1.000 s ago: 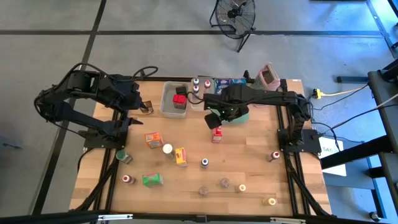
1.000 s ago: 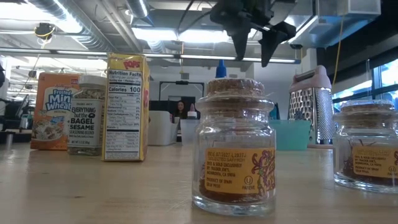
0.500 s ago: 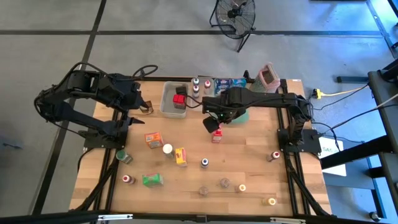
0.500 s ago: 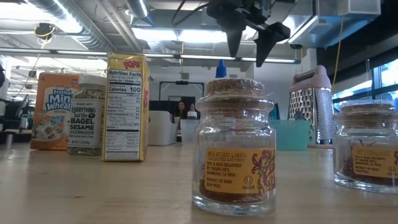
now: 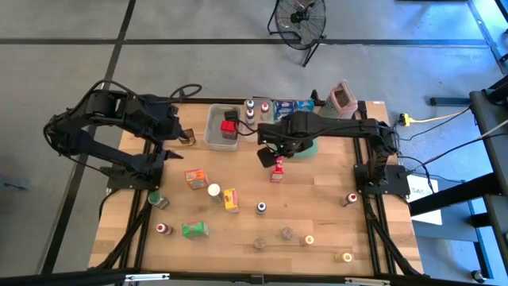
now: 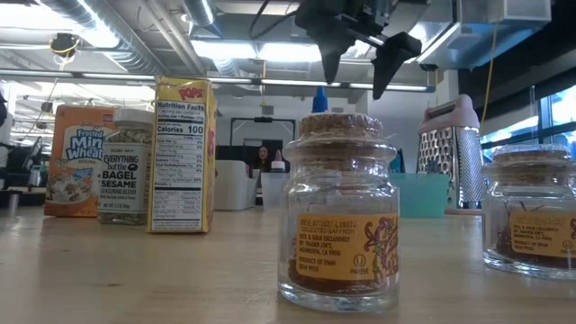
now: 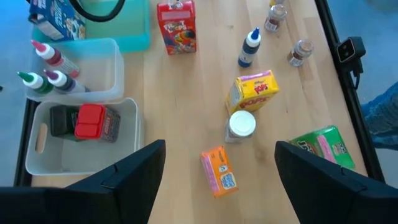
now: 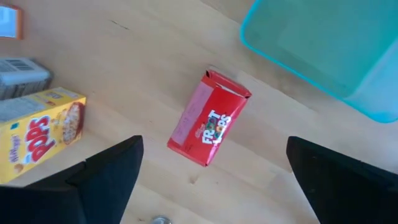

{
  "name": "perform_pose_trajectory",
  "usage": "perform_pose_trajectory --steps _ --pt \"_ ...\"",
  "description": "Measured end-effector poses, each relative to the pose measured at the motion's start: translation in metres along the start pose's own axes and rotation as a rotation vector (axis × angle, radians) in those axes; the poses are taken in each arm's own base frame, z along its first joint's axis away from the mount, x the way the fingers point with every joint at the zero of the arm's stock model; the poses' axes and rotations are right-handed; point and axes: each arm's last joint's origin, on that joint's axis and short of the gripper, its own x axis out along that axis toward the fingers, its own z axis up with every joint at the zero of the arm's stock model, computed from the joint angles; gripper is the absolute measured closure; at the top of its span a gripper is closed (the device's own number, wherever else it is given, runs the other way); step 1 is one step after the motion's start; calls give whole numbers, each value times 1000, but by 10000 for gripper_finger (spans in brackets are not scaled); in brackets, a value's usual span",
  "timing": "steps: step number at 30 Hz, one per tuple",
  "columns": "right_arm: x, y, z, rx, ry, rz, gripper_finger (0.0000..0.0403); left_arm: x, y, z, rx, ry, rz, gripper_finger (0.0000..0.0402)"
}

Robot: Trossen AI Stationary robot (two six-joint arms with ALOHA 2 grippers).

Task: Pick & Place Kitchen Items
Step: Put the red cereal box into the green bin

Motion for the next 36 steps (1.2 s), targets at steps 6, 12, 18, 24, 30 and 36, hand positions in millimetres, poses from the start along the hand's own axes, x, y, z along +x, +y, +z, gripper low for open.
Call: perform_pose_trajectory --steps 6,12,18,24,30,36 --pt "17 5 2 18 30 -50 5 0 0 -3 -28 32 -3 104" --pt "29 6 6 24 54 -92 5 -2 -1 -5 -48 34 -3 102" --pt "39 9 7 23 70 -120 5 -8 -2 -10 -56 15 -2 104" --pt "41 10 9 25 63 -108 5 -16 -3 -16 -79 -10 -1 103" --pt "42 11 8 46 61 -108 5 -21 -4 -20 -77 -29 0 104" --pt "59 8 2 47 88 -145 5 -21 -4 -19 -81 -29 0 103"
